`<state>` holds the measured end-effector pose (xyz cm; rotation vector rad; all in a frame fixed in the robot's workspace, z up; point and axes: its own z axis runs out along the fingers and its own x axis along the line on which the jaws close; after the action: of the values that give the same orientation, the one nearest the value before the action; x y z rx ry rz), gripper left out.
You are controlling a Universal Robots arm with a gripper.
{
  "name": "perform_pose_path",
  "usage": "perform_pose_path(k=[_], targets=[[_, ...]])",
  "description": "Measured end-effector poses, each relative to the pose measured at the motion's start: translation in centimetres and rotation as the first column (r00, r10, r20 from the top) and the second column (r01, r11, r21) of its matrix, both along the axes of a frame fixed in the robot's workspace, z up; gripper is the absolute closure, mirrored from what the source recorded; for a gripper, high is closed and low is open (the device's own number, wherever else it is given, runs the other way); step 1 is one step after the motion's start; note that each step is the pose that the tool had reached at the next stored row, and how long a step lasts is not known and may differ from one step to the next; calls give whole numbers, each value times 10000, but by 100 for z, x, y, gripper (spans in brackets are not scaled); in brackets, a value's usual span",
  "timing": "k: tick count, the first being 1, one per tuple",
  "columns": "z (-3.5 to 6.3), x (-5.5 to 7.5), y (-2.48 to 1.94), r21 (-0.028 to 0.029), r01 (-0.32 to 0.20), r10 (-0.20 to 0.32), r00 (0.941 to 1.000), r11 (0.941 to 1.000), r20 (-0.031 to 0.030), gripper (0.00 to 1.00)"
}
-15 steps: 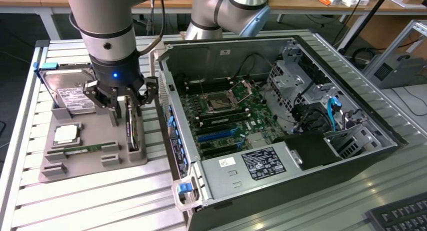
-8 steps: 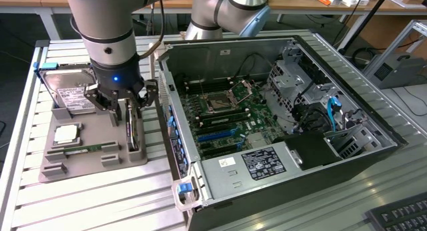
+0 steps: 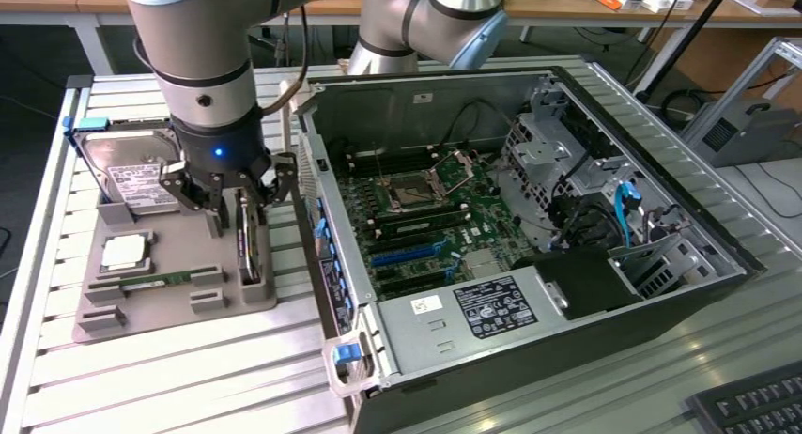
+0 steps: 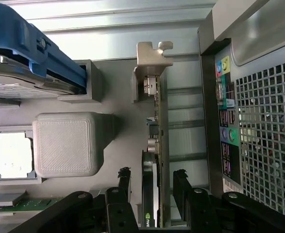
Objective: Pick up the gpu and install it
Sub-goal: 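Pick up the gpu and move the gpu toward the slot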
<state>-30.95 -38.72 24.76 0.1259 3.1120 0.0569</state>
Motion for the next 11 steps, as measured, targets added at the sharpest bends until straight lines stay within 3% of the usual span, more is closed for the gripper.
perform_pose_path(k=[11], targets=[[-46,0,0,0,0,0,10000,10000,0,52]])
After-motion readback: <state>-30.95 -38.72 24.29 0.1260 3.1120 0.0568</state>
